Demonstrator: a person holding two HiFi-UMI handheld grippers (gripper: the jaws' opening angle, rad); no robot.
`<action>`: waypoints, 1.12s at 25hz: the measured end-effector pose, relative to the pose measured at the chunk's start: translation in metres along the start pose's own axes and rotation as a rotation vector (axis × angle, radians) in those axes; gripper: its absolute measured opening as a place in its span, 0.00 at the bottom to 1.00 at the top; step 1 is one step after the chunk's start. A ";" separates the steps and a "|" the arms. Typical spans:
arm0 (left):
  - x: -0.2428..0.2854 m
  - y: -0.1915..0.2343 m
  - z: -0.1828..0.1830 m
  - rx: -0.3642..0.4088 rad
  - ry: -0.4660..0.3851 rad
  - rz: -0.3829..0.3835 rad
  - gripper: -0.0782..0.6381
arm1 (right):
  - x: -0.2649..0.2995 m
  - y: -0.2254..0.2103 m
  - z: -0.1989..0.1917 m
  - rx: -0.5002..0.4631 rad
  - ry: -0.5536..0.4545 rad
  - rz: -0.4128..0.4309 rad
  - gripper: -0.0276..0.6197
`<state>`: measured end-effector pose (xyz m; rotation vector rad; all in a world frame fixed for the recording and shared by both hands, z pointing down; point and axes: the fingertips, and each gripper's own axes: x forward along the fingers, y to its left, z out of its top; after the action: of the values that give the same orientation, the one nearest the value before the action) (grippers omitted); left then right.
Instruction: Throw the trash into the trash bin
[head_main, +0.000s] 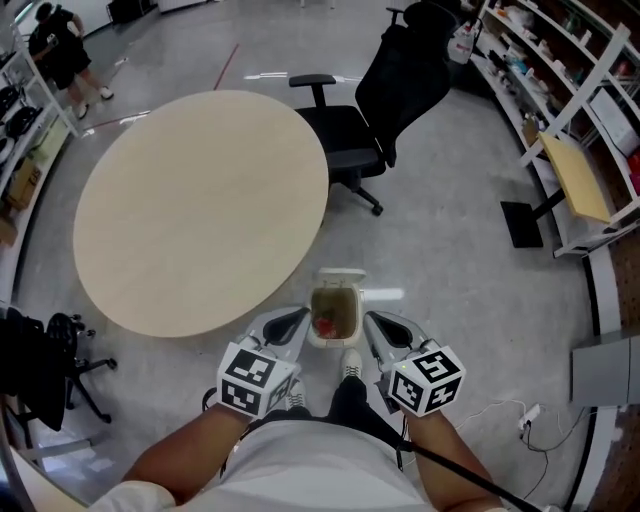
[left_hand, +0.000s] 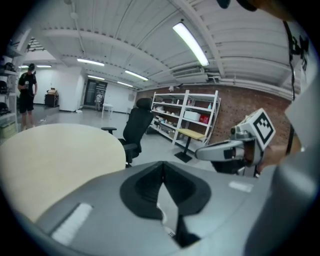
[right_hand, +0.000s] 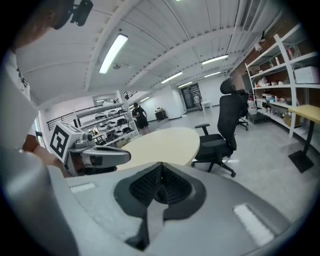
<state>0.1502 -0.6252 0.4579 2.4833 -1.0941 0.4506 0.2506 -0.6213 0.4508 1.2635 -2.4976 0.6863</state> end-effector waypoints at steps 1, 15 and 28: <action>-0.004 -0.001 0.003 0.007 -0.006 -0.001 0.12 | -0.003 0.004 0.005 -0.007 -0.019 -0.006 0.05; -0.061 -0.028 0.056 0.079 -0.177 -0.089 0.12 | -0.056 0.058 0.050 -0.091 -0.229 -0.054 0.05; -0.065 -0.041 0.060 0.088 -0.215 -0.085 0.12 | -0.090 0.058 0.062 -0.130 -0.276 -0.052 0.05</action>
<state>0.1472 -0.5874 0.3686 2.6933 -1.0634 0.2144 0.2552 -0.5620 0.3423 1.4550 -2.6619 0.3502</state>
